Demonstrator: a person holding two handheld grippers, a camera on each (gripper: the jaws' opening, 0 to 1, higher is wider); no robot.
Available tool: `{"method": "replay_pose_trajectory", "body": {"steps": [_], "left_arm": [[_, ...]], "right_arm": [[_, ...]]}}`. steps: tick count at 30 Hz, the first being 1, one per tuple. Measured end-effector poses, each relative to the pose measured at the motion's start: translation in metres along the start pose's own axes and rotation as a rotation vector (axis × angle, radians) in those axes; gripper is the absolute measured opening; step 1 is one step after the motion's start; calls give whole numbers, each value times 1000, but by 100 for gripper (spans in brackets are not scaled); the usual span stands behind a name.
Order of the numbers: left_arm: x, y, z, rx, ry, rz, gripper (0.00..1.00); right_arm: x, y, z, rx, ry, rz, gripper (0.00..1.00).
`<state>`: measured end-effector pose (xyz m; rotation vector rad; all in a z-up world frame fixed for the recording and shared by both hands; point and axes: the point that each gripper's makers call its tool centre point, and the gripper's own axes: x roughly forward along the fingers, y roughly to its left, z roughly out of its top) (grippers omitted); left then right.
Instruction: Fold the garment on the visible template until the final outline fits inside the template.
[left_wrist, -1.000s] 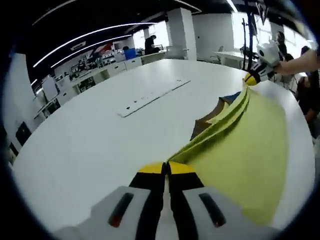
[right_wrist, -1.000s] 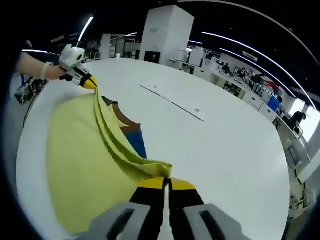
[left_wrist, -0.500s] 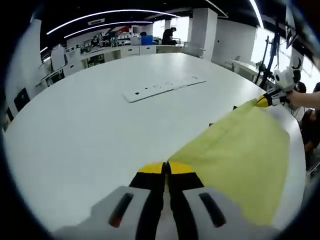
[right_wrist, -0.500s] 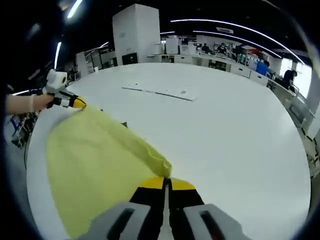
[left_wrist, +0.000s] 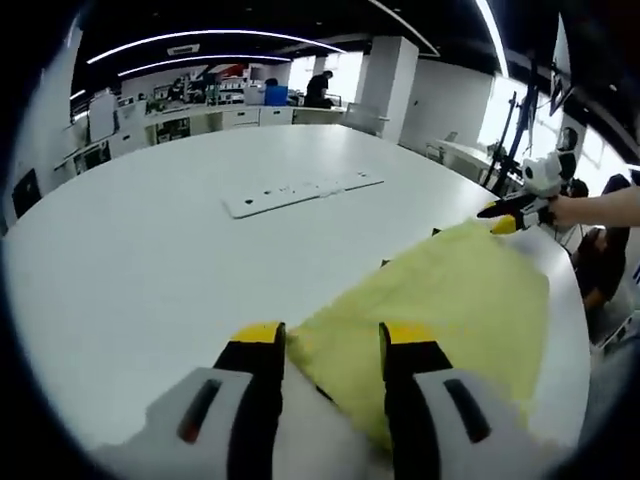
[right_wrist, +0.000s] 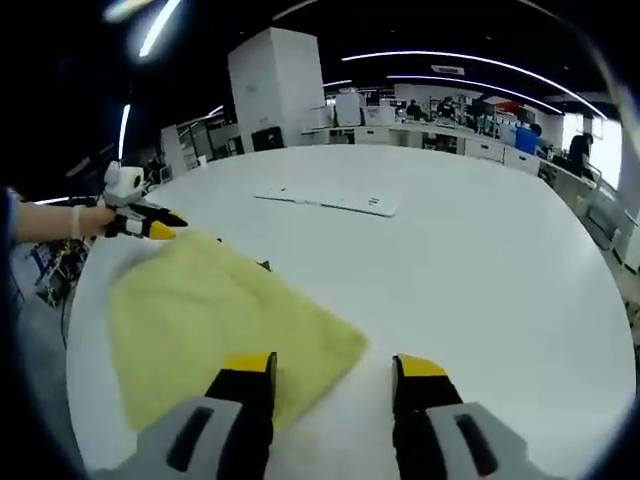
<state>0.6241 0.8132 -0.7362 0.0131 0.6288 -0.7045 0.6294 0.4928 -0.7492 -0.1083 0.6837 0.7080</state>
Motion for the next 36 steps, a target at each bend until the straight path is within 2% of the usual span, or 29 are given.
{"method": "replay_pose_trajectory", "body": {"steps": [1,2,3,5,7,13,17,24,27,30,36], "left_arm": [[-1,-3,-3,-3,14,-12,50],[-3,-12,-4,-8,17,-60,56],[-4,-14,-6,-1,24,-70,63],[-9,-17,-10,40,39,-81,70],[-12,-17,-13,39,49,-90,79],[-23,-24,-14,42,43,-132,93],[-28,-28,-13,53,45,-149,99],[-39,-36,-13,42,31,-163,99],[-45,-39,-17,38,32,-162,95],[-54,-44,-23,19,30,-174,93],[-77,-54,-45,-11,56,-188,86]], "right_arm": [[-1,2,-1,-3,-2,4,63],[-3,6,-2,-19,1,19,68],[-4,8,-2,-27,-5,28,73],[-7,12,-2,-33,-9,41,84],[-9,16,-1,-37,-18,54,92],[-14,26,-1,-23,-17,93,100],[-17,30,-1,-23,-16,107,100],[-27,36,-3,-38,-13,105,100],[-33,40,-4,-32,-17,109,99],[-40,45,-9,-34,-15,116,98],[-51,55,-20,-28,-20,127,97]]}}
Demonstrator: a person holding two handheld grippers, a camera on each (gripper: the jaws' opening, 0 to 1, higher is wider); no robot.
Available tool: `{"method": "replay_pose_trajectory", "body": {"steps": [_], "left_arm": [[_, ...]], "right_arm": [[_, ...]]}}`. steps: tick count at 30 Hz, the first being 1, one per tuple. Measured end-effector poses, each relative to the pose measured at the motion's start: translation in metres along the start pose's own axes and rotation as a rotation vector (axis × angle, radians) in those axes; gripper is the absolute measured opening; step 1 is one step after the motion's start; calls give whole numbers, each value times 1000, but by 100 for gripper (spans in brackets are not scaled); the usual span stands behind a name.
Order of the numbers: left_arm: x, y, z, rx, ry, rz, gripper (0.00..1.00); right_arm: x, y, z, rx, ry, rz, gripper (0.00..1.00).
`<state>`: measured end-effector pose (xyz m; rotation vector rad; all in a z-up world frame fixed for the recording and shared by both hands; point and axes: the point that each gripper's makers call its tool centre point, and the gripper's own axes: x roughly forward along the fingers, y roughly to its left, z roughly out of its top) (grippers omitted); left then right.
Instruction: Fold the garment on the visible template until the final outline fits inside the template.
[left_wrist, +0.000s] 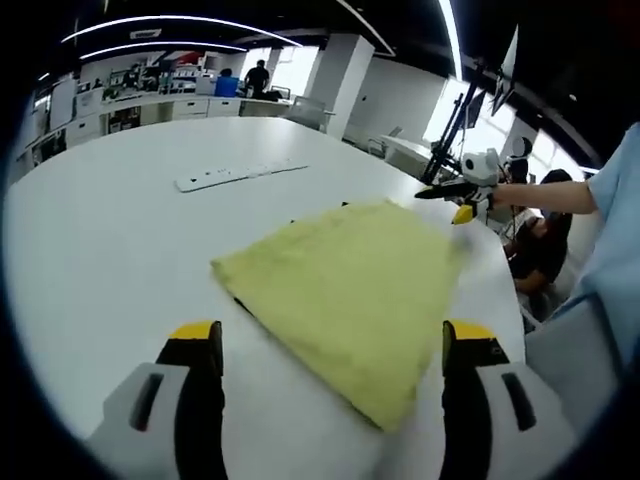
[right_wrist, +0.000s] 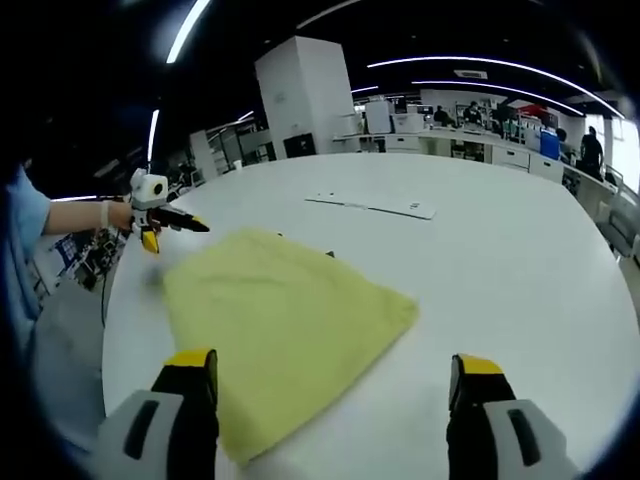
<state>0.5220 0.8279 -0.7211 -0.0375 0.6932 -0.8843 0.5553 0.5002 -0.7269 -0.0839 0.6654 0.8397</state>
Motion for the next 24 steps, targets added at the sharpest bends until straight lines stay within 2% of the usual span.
{"method": "replay_pose_trajectory", "body": {"steps": [7,12,16,20,24], "left_arm": [[-18,-14,-25,-21,11,0,78],[-26,-29,-40,-12,14,-19,66],[-28,-32,-53,-29,7,-5,60],[-29,-34,-63,-40,9,2,52],[-28,-36,-67,-56,1,13,45]], "right_arm": [[-7,15,-15,10,3,17,95],[-13,25,-22,18,4,32,91],[-17,35,-29,22,4,41,90],[-22,41,-38,13,13,41,80],[-27,43,-44,24,10,35,76]]}}
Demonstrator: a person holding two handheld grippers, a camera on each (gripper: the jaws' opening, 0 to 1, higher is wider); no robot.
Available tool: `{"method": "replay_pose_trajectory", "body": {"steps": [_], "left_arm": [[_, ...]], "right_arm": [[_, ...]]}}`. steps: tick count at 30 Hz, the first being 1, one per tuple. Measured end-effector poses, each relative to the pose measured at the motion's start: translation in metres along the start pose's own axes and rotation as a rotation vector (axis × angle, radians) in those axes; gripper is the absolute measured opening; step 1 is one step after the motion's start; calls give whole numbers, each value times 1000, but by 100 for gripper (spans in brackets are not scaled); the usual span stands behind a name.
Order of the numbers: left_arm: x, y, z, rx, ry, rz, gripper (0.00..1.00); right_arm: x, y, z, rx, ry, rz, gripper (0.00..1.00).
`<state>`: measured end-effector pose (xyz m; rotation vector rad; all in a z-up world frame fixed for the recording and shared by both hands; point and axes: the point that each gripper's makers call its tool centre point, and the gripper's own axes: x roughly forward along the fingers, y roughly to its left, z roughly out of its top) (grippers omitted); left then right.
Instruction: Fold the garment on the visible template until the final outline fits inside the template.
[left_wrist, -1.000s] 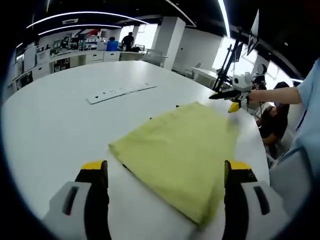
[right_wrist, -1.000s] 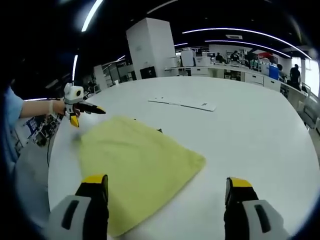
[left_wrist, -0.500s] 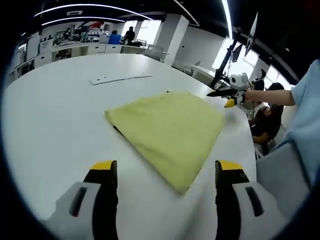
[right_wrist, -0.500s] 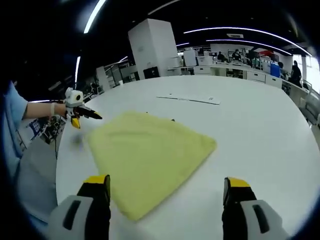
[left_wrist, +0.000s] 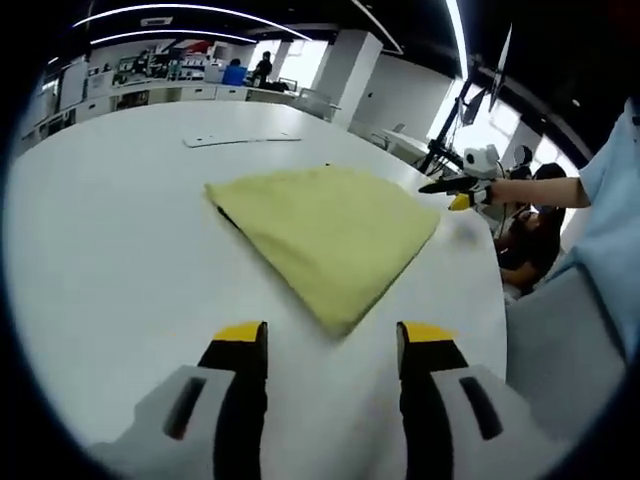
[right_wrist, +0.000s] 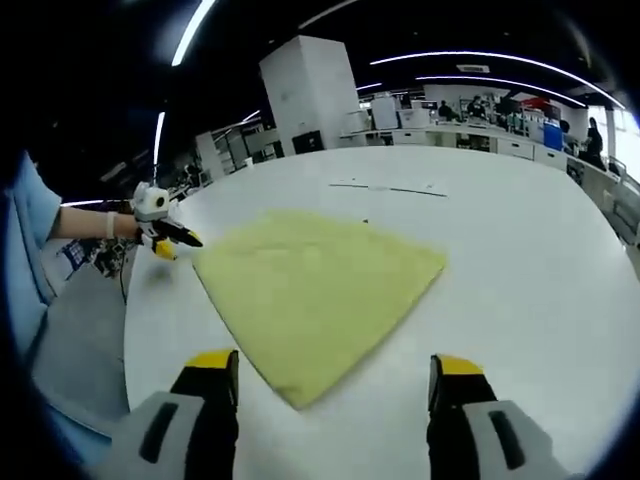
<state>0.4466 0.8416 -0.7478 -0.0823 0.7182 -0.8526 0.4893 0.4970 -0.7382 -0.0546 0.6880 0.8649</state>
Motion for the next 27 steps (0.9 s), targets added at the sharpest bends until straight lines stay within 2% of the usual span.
{"method": "replay_pose_trajectory", "body": {"steps": [7,10,17,27], "left_arm": [[3,-1,-4,39,-19,17,30],[5,0,-4,33,-29,26,27],[5,2,-6,15,-37,23,19],[8,0,-7,44,-32,9,7]], "right_arm": [[-6,9,-14,7,30,22,59],[-5,12,-21,7,45,28,53],[1,23,-28,11,65,70,29],[5,24,-31,51,68,90,12]]}}
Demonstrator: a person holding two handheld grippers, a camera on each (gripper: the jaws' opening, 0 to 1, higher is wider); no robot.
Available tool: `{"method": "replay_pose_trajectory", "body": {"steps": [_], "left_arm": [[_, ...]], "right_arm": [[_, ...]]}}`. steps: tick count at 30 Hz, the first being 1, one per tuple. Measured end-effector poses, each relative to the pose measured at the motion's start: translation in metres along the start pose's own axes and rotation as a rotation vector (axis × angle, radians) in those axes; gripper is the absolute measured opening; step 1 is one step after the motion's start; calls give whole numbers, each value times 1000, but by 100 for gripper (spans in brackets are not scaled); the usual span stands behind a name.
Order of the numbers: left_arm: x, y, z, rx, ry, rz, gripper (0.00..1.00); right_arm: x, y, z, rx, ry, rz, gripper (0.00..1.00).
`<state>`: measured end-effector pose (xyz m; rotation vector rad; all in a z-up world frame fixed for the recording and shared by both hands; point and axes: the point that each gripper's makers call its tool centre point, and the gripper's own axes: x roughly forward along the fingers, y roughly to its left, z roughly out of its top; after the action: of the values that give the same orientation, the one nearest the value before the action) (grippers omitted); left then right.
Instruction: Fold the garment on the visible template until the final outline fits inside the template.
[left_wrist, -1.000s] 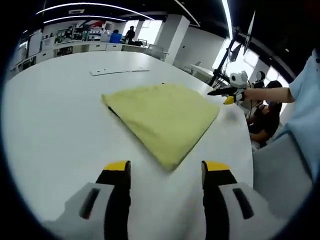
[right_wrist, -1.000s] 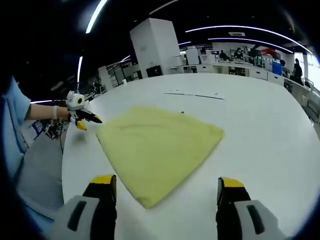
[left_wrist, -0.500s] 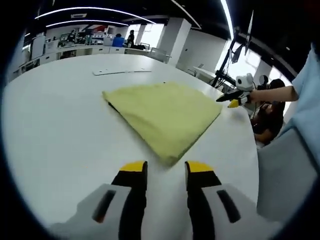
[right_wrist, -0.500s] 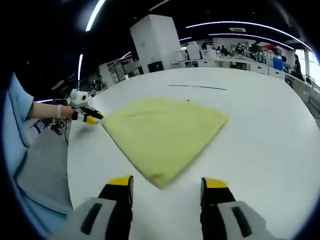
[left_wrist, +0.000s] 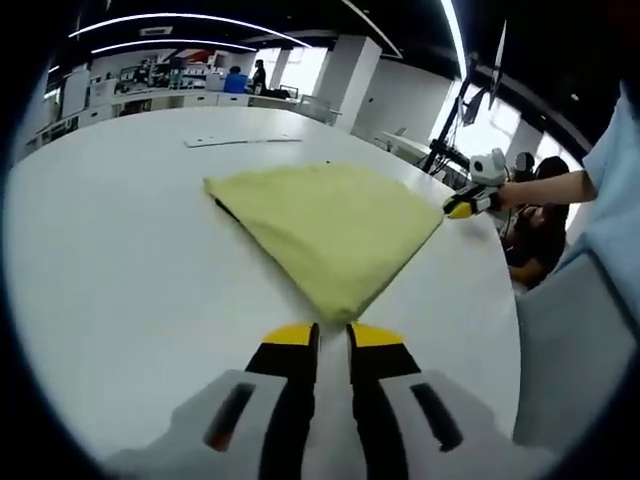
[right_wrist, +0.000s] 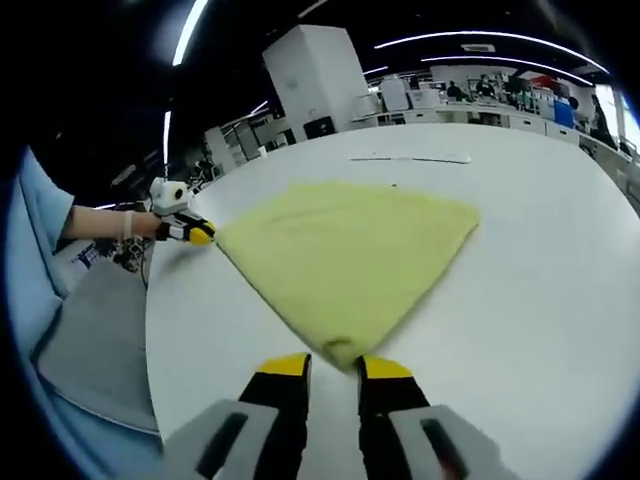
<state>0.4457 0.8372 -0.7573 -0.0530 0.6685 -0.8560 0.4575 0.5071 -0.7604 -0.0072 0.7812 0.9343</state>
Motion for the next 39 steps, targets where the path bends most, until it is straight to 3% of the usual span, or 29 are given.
{"method": "replay_pose_trajectory", "body": {"steps": [4,8,16,25,29,33,39], "left_arm": [[1,1,0,0,1,0,3],[2,2,-1,-4,4,0,0],[-4,5,-1,3,5,21,0],[-3,3,-2,-1,2,18,0],[4,-2,1,-17,-9,-1,13],[7,-3,2,10,-4,-6,3],[6,-1,3,21,-2,-6,0]], "right_arm": [[-1,-6,-2,24,-3,-10,0],[-1,-10,-3,49,-15,-19,0],[-7,-7,1,-3,-14,-17,0],[-11,-8,2,7,-19,-20,0],[-10,-7,2,13,-18,-20,0],[-10,-6,1,15,-15,-20,0],[-11,-7,1,6,-9,-24,0]]}}
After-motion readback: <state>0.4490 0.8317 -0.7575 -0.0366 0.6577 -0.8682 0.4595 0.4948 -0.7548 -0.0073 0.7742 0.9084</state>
